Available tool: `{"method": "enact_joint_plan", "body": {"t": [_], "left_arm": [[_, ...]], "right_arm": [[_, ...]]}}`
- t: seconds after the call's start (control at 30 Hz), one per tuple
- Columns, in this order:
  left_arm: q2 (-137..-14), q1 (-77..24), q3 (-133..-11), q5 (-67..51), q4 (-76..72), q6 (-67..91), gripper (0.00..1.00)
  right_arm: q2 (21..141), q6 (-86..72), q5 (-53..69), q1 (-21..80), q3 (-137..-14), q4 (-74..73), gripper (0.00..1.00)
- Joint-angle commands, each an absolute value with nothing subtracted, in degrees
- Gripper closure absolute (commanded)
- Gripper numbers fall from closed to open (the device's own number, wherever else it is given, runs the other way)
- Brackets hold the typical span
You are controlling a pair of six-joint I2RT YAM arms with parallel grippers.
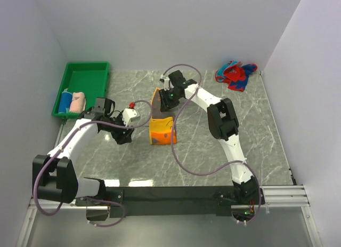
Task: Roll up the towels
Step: Fold the towel
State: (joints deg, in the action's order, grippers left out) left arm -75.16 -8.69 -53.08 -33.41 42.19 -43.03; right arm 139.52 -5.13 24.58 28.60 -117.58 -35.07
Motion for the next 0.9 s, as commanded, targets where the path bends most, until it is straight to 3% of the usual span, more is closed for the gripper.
{"method": "enact_joint_plan", "body": {"t": [0.0,0.23,0.33,0.67,0.87], "left_arm": [[-71.9,-9.5,-50.5,-34.5,43.3,-48.1,0.33],[-69.9,-17.6,-44.0,-30.0,33.9,-45.1,0.33],[-71.2,-19.9,-44.0,-29.9,31.7,-43.4,0.32],[-78.5,-28.5,-48.0,-29.3,23.6,-40.3,0.32],[-83.0,-33.7,-49.1,-26.7,20.0,-43.9,0.33]], "right_arm": [[141.9,-6.2,22.4,30.9,-118.9,-36.0,0.53],[136.1,-8.9,17.8,29.4,-112.5,-35.1,0.57],[133.3,-7.7,17.3,29.1,-109.3,-35.7,0.53],[129.7,-4.4,22.2,25.6,-113.7,-39.7,0.5],[128.9,-2.9,18.6,25.3,-113.4,-39.8,0.52]]}}
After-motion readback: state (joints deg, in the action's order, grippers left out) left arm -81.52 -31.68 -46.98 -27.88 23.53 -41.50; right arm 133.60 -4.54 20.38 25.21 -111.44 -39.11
